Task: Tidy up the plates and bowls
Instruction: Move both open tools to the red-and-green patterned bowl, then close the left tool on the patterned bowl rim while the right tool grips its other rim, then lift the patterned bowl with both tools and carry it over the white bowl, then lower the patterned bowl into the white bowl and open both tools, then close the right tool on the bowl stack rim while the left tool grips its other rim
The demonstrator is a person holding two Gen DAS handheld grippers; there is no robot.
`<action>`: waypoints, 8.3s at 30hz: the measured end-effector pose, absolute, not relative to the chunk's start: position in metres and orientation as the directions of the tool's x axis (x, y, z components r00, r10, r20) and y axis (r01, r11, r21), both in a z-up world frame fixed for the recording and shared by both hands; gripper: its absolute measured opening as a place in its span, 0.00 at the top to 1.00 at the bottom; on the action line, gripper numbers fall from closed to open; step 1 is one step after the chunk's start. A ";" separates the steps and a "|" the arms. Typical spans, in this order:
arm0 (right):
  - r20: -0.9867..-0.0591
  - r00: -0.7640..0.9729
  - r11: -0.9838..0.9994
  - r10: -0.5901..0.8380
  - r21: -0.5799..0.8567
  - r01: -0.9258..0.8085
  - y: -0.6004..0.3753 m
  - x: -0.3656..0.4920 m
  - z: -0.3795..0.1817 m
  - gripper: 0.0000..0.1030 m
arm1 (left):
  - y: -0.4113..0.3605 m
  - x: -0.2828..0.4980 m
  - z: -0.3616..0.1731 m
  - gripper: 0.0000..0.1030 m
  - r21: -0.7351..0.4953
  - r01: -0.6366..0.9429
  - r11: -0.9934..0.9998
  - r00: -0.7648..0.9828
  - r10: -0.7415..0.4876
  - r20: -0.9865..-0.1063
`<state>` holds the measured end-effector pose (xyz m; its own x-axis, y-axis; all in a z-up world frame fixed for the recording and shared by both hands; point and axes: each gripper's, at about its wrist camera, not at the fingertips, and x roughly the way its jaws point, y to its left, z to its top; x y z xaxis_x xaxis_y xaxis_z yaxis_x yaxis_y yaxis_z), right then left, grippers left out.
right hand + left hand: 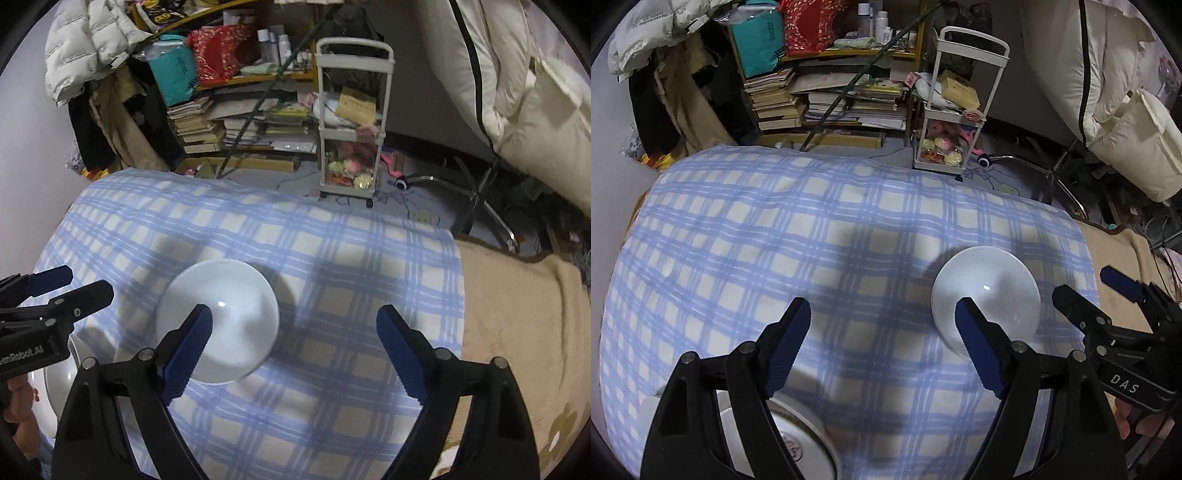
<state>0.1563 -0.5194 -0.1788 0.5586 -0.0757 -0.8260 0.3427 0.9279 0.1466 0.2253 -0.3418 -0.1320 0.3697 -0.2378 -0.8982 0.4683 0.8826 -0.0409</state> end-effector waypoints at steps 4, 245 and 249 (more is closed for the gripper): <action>-0.835 0.549 0.919 -0.033 0.191 0.346 -0.526 0.157 -0.193 0.18 | -0.348 0.232 -0.150 0.23 -0.075 0.466 0.882 0.319 -0.246 -0.915; -0.925 0.373 0.910 0.070 0.213 0.357 -0.329 0.147 -0.221 0.06 | -0.102 0.209 -0.178 0.30 -0.023 0.331 0.943 0.260 -0.115 -0.959; -0.925 0.370 0.906 0.088 0.229 0.357 -0.330 0.147 -0.222 0.10 | -0.103 0.208 -0.178 0.30 -0.005 0.337 0.941 0.273 -0.103 -0.957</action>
